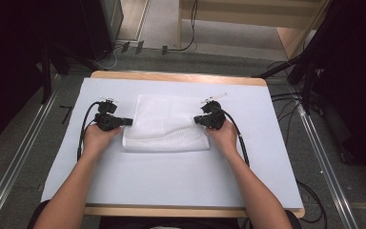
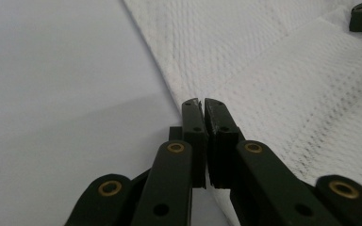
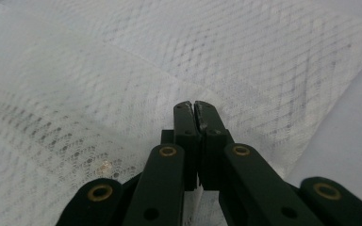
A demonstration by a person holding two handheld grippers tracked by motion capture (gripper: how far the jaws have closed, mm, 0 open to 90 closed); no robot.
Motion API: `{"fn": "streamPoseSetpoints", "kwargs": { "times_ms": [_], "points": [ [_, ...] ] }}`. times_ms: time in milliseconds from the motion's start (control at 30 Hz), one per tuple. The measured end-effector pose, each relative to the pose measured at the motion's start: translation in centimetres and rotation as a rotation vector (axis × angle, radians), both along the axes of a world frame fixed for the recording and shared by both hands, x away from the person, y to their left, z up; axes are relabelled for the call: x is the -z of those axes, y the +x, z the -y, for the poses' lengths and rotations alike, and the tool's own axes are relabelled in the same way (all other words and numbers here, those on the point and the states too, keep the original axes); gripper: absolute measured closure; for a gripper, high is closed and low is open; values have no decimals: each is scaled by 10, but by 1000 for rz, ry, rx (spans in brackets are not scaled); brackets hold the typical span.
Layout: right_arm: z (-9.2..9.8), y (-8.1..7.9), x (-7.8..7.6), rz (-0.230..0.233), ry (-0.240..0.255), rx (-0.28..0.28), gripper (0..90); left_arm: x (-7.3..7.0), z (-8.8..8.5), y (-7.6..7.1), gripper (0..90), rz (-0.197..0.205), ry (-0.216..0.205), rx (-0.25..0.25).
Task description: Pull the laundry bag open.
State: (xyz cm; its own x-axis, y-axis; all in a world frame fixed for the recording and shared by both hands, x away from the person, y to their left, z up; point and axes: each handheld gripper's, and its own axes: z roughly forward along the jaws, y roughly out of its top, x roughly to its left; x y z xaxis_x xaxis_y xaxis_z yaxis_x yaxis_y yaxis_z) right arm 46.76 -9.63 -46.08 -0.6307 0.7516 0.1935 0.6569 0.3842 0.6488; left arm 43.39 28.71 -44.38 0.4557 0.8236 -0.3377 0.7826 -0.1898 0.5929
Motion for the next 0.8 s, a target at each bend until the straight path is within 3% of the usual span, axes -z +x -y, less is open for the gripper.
{"fn": "streamPoseSetpoints", "kwargs": {
  "times_ms": [233, 467, 600, 800],
  "points": [
    [5, -15, -25, 53, 49, -23, 899, -24, -2, -14, 888, 69, -29, 28],
    [13, -40, -46, 93, 96, -54, 898, -46, -4, -39, 884, 112, -53, 61],
    [20, -60, -55, 126, 121, -78, 897, -51, -6, -55, 881, 123, -72, 83],
    [26, -88, -56, 123, 131, -109, 895, -50, -5, -70, 878, 120, -71, 103]
  ]
}}
